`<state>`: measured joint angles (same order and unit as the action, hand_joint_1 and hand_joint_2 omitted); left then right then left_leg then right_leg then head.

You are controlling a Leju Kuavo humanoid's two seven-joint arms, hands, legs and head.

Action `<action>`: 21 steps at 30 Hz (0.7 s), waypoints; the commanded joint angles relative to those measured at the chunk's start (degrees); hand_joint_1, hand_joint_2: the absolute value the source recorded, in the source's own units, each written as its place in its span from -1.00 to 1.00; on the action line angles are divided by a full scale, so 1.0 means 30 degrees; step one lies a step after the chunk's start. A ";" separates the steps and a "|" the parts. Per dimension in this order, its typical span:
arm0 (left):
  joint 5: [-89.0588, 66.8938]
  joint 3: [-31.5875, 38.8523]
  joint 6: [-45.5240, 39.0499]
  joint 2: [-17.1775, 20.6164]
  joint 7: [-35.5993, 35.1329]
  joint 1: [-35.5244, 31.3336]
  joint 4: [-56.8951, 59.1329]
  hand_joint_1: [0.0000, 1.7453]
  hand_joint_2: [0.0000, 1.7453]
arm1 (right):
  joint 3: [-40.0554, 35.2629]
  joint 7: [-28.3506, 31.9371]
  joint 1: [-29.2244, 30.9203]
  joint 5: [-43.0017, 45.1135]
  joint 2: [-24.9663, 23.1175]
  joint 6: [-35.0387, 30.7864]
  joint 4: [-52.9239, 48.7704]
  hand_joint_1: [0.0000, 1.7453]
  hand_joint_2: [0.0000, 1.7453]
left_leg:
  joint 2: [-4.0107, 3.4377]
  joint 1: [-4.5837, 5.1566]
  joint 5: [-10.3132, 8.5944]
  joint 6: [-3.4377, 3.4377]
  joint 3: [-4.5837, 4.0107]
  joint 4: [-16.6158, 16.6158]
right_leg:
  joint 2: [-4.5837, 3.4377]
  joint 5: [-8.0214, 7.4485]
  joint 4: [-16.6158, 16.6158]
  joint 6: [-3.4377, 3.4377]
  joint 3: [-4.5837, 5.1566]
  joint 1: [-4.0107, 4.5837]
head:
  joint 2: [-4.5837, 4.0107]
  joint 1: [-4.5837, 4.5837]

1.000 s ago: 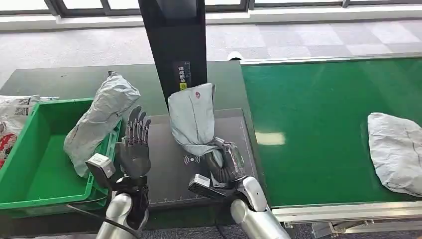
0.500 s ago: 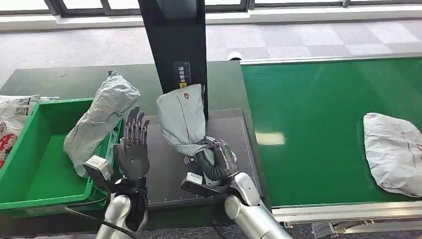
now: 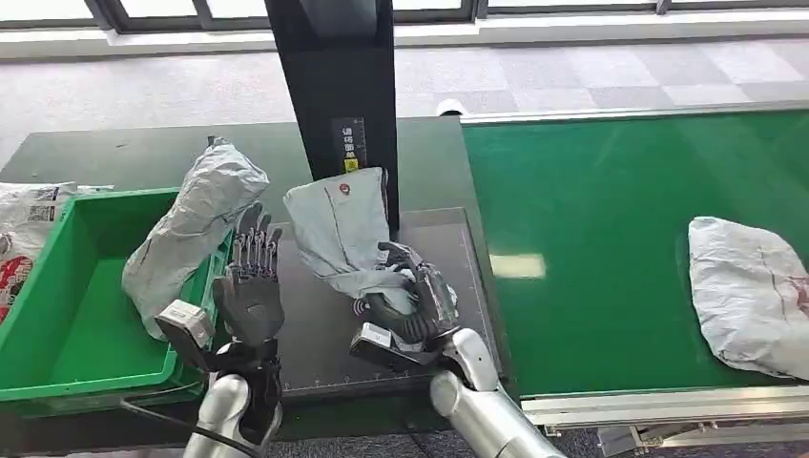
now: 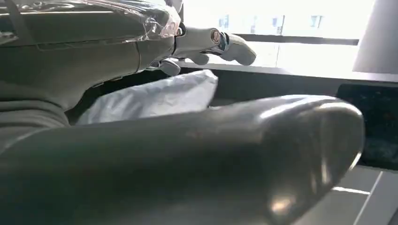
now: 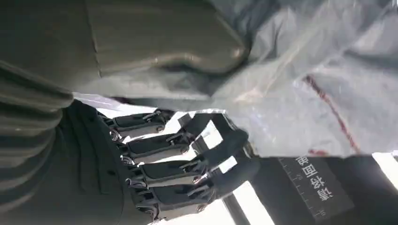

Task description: Moved the parcel from conveyor to table for the left to box.

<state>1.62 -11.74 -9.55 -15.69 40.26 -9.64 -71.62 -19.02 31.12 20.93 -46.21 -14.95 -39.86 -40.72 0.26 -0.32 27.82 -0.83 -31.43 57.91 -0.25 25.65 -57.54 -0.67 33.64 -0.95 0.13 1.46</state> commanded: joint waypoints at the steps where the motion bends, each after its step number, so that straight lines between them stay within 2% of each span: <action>1: -0.0052 0.0329 -0.1665 0.0341 -0.0087 0.0682 -0.1800 -1.00 -1.00 | -0.0735 -0.0154 0.0182 0.0030 0.0876 0.0021 -0.0227 -1.00 1.00 | -0.0017 -0.0006 -0.0004 0.0006 0.0019 -0.0034 | -0.0001 -0.0009 0.0038 0.0019 -0.0018 0.0012 | 0.0000 0.0000; 9: 0.0173 0.0392 -0.3589 0.0303 -0.0087 0.0522 -0.2689 -1.00 -1.00 | -0.0679 -0.0151 -0.0415 0.0062 0.1130 -0.0045 -0.1135 -1.00 1.00 | -0.0002 -0.0007 -0.0015 0.0004 0.0010 -0.0035 | 0.0015 -0.0015 0.0040 0.0021 -0.0012 0.0013 | 0.0000 0.0007; 21: 0.0301 0.0242 -0.3966 0.0337 -0.0087 0.0348 -0.2615 -1.00 -1.00 | -0.0465 -0.0105 -0.0994 -0.0033 0.1274 -0.0045 -0.1997 -1.00 1.00 | -0.0003 0.0000 -0.0002 0.0001 0.0009 -0.0012 | 0.0005 -0.0002 0.0012 0.0010 -0.0005 0.0003 | 0.0000 0.0007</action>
<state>1.97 -11.74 -20.24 -15.72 40.26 -7.18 -80.67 -18.99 30.77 18.55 -46.16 -13.66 -40.15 -44.35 0.25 -0.32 27.82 -0.83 -31.42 57.91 -0.25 25.65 -57.54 -0.67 33.64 -0.95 0.13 1.49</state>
